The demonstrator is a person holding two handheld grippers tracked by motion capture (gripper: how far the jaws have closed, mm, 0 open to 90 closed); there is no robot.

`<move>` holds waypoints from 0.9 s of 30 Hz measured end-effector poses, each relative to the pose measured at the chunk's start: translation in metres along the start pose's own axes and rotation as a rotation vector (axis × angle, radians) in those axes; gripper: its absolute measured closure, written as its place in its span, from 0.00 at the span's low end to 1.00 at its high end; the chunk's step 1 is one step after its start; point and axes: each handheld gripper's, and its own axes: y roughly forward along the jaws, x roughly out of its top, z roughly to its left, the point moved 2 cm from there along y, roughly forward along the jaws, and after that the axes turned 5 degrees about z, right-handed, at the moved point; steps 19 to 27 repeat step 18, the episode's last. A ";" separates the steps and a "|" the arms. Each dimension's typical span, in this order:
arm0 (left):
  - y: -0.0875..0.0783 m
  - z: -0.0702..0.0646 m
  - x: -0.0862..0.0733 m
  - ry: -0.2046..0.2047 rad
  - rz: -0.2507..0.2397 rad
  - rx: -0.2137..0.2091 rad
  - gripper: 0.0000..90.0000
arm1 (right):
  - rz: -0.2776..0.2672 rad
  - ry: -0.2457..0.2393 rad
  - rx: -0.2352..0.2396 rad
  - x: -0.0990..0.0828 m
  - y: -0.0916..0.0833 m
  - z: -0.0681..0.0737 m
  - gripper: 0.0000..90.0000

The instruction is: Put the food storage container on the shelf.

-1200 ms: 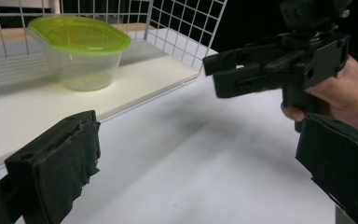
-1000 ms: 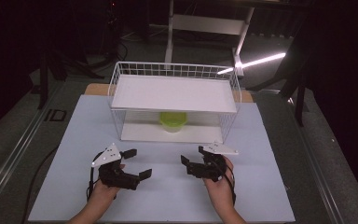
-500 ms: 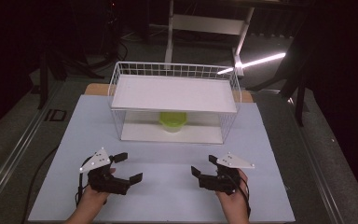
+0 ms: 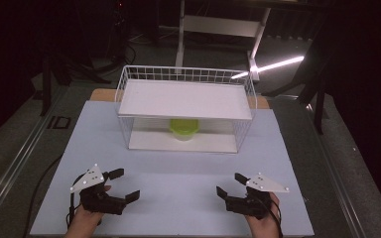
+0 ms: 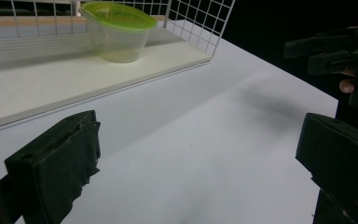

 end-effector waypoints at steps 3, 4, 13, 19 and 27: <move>-0.004 0.001 -0.002 0.003 -0.004 0.004 0.01 | -0.005 0.009 -0.008 -0.002 -0.004 -0.006 0.20; -0.004 0.002 -0.002 0.002 -0.007 0.006 0.01 | -0.010 0.011 -0.008 -0.003 -0.005 -0.008 0.20; -0.004 0.007 -0.011 0.000 0.001 0.019 0.01 | 0.021 -0.020 0.027 -0.014 0.002 -0.019 0.20; -0.002 0.009 -0.011 -0.005 -0.010 0.020 0.01 | 0.047 -0.028 0.037 -0.020 0.007 -0.019 0.20; -0.002 0.009 -0.011 -0.005 -0.010 0.020 0.01 | 0.047 -0.028 0.037 -0.020 0.007 -0.019 0.20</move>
